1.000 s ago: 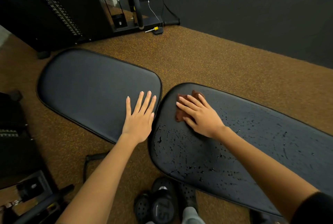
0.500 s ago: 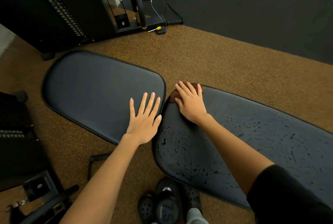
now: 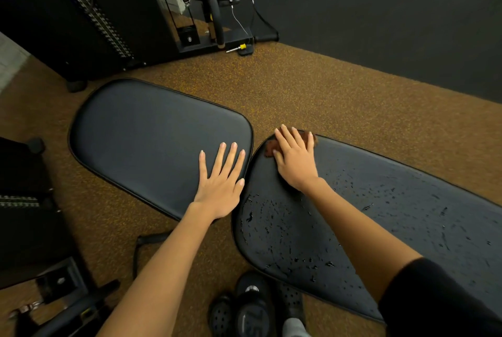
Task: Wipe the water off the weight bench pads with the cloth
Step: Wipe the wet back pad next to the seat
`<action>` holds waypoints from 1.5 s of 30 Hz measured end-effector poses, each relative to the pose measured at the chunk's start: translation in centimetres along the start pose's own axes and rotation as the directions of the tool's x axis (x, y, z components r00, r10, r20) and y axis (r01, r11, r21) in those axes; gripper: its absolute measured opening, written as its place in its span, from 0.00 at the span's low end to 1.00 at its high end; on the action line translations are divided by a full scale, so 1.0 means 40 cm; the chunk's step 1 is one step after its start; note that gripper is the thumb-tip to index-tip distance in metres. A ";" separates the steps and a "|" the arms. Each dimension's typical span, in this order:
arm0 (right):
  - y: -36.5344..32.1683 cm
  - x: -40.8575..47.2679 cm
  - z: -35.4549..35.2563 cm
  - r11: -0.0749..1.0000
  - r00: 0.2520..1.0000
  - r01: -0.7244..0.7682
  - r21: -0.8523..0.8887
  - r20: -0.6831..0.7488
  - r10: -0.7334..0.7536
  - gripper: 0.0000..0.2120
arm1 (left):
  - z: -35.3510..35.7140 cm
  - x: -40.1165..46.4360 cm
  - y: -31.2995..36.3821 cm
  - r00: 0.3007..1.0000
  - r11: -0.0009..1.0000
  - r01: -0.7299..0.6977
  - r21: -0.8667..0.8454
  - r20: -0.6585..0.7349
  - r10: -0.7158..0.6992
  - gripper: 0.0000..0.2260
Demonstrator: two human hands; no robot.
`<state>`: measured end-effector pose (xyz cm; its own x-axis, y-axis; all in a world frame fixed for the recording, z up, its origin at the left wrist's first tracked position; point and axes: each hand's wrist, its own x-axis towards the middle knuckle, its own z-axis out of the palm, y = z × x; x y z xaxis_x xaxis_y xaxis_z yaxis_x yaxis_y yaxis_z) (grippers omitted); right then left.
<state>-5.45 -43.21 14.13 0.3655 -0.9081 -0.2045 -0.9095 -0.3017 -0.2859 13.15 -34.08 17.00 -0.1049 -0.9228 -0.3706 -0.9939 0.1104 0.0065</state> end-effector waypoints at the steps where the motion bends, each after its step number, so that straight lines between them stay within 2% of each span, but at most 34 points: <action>1: -0.011 -0.001 0.005 0.999 0.999 0.035 0.014 0.000 -0.035 0.25 | -0.001 -0.001 0.000 1.000 1.000 -0.001 0.007 0.002 0.001 0.30; 4: -0.003 -0.032 0.015 0.977 0.977 0.210 0.028 0.025 -0.210 0.25 | -0.007 -0.003 0.001 1.000 1.000 -0.003 0.015 0.013 0.003 0.30; 7: 0.025 -0.087 0.017 0.920 0.914 0.391 0.030 0.104 -0.392 0.28 | -0.016 -0.004 0.001 1.000 1.000 -0.001 0.002 0.007 0.001 0.26; 9: 0.058 -0.116 0.013 0.871 0.857 0.477 0.122 0.154 -0.491 0.25 | -0.023 -0.006 0.001 1.000 1.000 -0.002 -0.021 0.022 0.002 0.26; 11: 0.098 -0.125 -0.003 0.844 0.833 0.493 0.209 0.166 -0.528 0.22 | -0.031 -0.009 0.000 0.999 0.999 -0.007 -0.035 0.036 0.008 0.27; 13: 0.114 -0.124 -0.016 0.865 0.870 0.458 0.205 0.098 -0.483 0.21 | -0.040 -0.011 -0.002 0.999 0.999 -0.014 -0.041 0.047 0.016 0.27; 16: 0.053 -0.135 0.002 0.939 0.957 0.288 0.187 -0.034 -0.287 0.20 | -0.050 -0.014 0.001 0.998 0.999 -0.012 -0.044 0.060 0.015 0.27; 18: -0.018 -0.148 0.026 0.961 0.983 0.182 0.208 -0.067 -0.172 0.21 | -0.053 -0.018 0.002 0.999 1.000 -0.009 -0.026 0.047 0.010 0.28; 19: -0.049 -0.157 0.036 0.964 0.985 0.171 0.203 -0.063 -0.161 0.22 | -0.054 -0.020 0.001 0.999 1.000 -0.007 -0.025 0.043 0.009 0.28; 22: -0.086 -0.188 0.056 0.953 0.962 0.270 0.136 0.013 -0.274 0.26 | -0.055 -0.023 -0.002 0.999 1.000 -0.018 -0.020 0.030 0.018 0.32; 24: -0.079 -0.212 0.060 0.919 0.919 0.374 0.128 0.081 -0.385 0.25 | -0.055 -0.029 -0.006 0.999 0.999 -0.034 -0.011 0.033 0.034 0.34; 27: -0.043 -0.243 0.047 0.844 0.831 0.491 0.218 0.173 -0.528 0.22 | -0.042 -0.050 -0.016 0.997 0.997 -0.074 0.020 -0.002 0.074 0.35; 30: 0.019 -0.251 0.013 0.795 0.758 0.539 0.278 0.253 -0.602 0.21 | -0.017 -0.073 -0.027 0.991 0.993 -0.113 0.019 -0.067 0.114 0.35; 32: 0.052 -0.248 -0.002 0.805 0.772 0.545 0.234 0.236 -0.591 0.22 | -0.006 -0.084 -0.030 0.990 0.993 -0.116 0.010 -0.082 0.117 0.36; 34: 0.049 -0.248 0.001 0.846 0.825 0.504 0.174 0.193 -0.531 0.23 | -0.002 -0.091 -0.031 0.991 0.994 -0.107 0.003 -0.076 0.107 0.36; 37: -0.031 -0.263 0.032 0.925 0.927 0.347 0.158 0.094 -0.363 0.25 | -0.005 -0.093 -0.029 0.993 0.994 -0.109 0.013 -0.037 0.109 0.35; 39: -0.096 -0.273 0.056 0.951 0.963 0.255 0.175 0.044 -0.266 0.25 | -0.017 -0.093 -0.025 0.995 0.995 -0.098 0.022 -0.024 0.099 0.35; 41: -0.136 -0.283 0.078 0.954 0.965 0.249 0.164 0.046 -0.260 0.25 | -0.018 -0.095 -0.024 0.995 0.995 -0.099 0.026 -0.017 0.099 0.35; 45: -0.136 -0.314 0.085 0.910 0.898 0.375 0.177 0.173 -0.404 0.26 | -0.019 -0.095 -0.021 0.994 0.994 -0.101 0.038 -0.034 0.103 0.35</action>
<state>-4.43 -29.16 15.07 0.7298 -0.6437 -0.2304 -0.6556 -0.5633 -0.5029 14.35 -30.95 19.12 -0.2074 -0.9187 -0.3360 -0.9761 0.2170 0.0091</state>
